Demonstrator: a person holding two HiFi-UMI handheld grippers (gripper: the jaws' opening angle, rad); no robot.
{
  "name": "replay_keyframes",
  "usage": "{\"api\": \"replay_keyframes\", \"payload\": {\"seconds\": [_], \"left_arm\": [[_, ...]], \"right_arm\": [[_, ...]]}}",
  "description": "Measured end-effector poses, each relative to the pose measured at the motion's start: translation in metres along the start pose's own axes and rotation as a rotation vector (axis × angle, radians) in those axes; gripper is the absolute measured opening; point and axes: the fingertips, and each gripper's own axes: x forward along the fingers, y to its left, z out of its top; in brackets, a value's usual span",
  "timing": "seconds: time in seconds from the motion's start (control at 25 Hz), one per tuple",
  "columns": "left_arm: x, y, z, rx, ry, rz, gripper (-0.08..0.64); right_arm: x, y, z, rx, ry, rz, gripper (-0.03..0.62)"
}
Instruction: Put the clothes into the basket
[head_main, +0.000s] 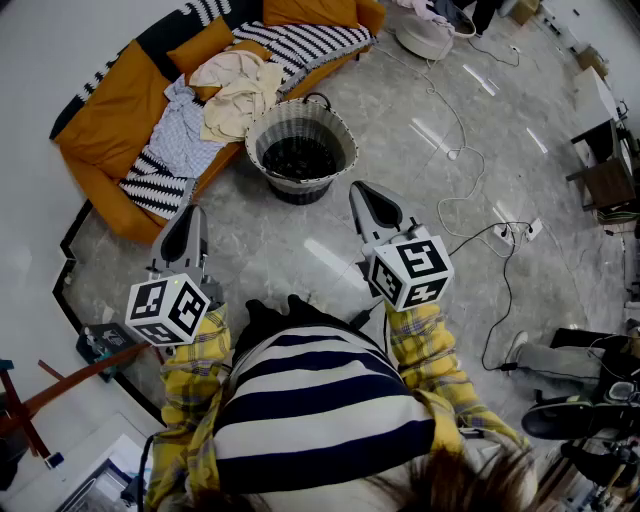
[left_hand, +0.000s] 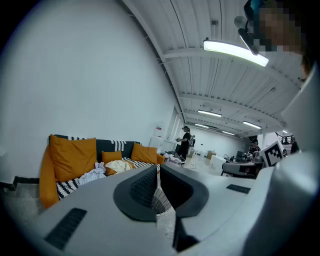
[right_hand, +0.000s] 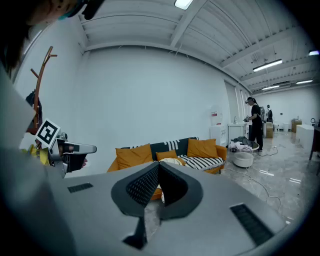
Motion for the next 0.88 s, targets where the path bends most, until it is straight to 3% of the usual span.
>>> {"api": "replay_keyframes", "payload": {"seconds": [0.16, 0.48, 0.88], "left_arm": [[0.004, -0.007, -0.003, 0.007, -0.001, -0.004, 0.034], [0.014, -0.022, -0.006, 0.006, -0.025, 0.032, 0.034], [0.001, -0.029, -0.03, 0.022, 0.015, 0.1, 0.034]], "right_arm": [[0.0, -0.008, 0.0, 0.009, -0.003, 0.007, 0.026], [0.004, -0.017, -0.011, 0.008, 0.018, 0.098, 0.028], [0.017, -0.011, -0.035, -0.001, 0.044, 0.201, 0.029]]}}
